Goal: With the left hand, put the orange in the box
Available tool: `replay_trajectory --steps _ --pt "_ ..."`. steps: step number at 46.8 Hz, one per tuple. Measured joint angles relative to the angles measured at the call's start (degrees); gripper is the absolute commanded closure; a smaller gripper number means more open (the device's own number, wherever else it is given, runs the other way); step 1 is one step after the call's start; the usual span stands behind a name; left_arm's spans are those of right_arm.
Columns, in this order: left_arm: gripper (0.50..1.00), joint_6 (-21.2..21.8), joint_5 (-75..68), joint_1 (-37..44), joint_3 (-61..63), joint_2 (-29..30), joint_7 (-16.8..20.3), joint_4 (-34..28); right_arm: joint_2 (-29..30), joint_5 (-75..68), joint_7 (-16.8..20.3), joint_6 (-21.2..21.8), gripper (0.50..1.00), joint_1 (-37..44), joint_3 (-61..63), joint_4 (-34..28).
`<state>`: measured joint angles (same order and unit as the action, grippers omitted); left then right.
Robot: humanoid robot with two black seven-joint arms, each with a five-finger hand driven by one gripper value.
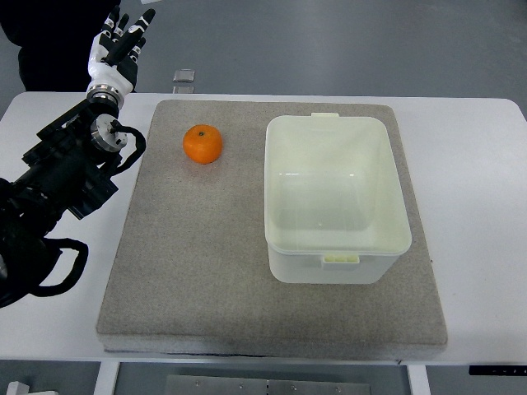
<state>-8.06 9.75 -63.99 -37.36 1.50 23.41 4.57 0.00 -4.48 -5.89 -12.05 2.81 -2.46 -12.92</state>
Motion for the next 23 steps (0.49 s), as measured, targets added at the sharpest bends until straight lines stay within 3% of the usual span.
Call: replay_trajectory --steps 23 --pt "0.506 0.02 0.09 0.08 0.0 0.08 0.84 0.0 0.0 0.0 0.0 0.0 0.556 0.0 0.0 0.02"
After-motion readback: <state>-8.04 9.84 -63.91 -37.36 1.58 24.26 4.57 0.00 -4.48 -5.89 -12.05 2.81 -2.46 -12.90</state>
